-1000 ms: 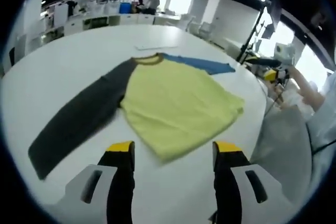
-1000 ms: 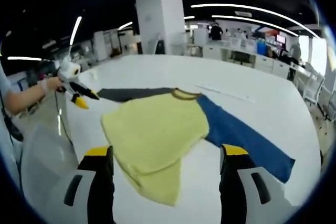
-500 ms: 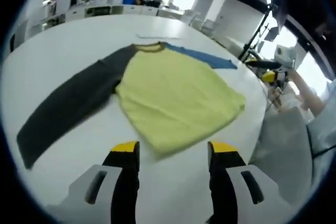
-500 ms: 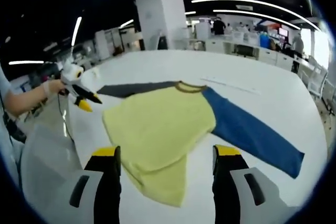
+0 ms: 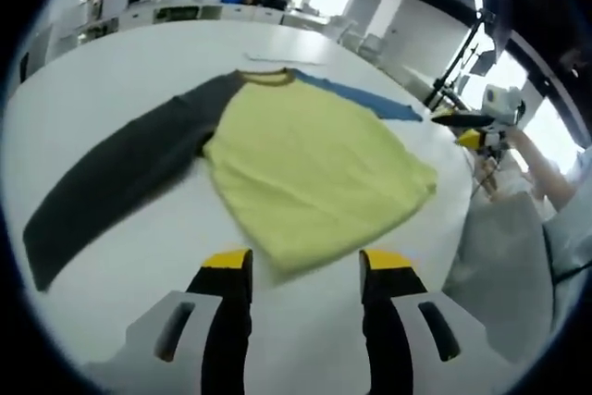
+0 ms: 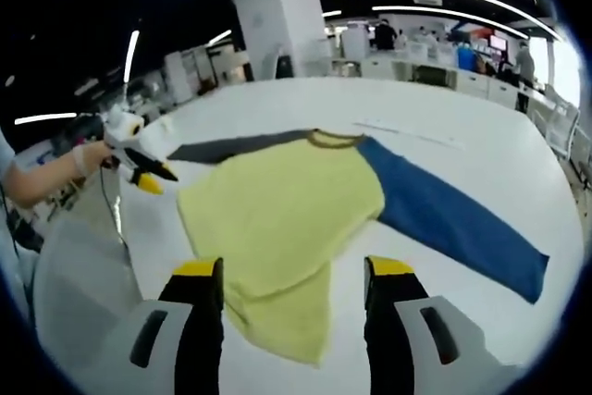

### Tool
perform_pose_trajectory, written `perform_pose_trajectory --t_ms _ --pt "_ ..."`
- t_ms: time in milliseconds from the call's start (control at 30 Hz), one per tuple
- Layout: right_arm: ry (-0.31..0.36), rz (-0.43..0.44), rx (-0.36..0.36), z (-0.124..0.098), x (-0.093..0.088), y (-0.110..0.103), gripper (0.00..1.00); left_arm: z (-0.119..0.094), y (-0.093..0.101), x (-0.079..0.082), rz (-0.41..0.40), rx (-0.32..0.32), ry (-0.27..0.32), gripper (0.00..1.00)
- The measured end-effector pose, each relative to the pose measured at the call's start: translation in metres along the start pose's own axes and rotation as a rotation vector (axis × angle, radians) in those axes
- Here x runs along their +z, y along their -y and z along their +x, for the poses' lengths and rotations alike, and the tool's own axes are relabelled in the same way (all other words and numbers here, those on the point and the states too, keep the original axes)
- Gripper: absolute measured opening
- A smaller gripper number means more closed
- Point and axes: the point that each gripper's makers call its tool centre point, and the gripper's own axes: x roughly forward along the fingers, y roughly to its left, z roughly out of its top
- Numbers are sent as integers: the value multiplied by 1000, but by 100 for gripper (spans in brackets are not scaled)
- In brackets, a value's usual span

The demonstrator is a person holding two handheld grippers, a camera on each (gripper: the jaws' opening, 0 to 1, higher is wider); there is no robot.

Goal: Fold the garment on the visible template until the final outline fits inside the template.

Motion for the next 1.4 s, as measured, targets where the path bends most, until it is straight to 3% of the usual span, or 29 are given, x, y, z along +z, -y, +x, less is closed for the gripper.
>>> perform_pose_trajectory --t_ms 233,767,1400 --pt "-12 20 -3 5 -7 3 53 4 1 -3 -15 -6 -5 40" --pt "-46 29 29 22 -20 5 27 10 0 -6 -20 -11 -24 38" --pt "-98 56 27 42 -34 19 22 11 1 -9 -38 -3 -17 33"
